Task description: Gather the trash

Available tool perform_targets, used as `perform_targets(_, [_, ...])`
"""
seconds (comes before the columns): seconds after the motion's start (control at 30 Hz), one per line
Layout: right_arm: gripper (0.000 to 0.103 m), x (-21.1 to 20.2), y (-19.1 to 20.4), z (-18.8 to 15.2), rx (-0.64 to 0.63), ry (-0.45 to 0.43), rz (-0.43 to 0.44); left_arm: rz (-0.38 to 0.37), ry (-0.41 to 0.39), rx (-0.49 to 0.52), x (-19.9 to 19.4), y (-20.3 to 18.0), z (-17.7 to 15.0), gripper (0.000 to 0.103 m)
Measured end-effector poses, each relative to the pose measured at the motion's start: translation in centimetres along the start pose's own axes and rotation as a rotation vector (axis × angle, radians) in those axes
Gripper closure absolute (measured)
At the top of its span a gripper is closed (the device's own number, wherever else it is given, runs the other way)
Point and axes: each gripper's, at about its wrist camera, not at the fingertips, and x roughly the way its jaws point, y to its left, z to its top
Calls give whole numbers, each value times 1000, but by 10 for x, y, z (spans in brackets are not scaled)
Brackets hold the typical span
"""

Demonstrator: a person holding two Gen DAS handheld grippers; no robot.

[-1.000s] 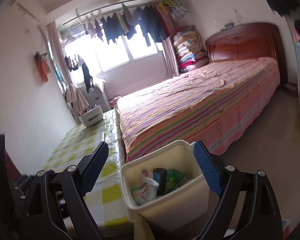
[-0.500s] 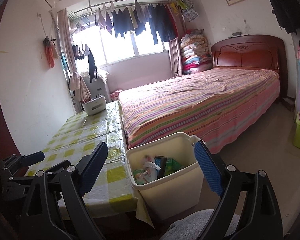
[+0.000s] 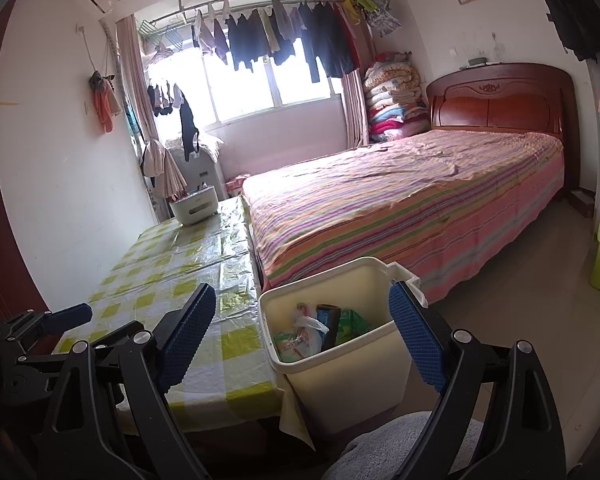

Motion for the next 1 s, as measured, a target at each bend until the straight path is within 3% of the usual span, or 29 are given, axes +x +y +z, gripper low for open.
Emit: perform_targets(1.0, [16, 21, -20, -10, 61, 52, 2, -32, 62, 2, 13, -6, -1, 26])
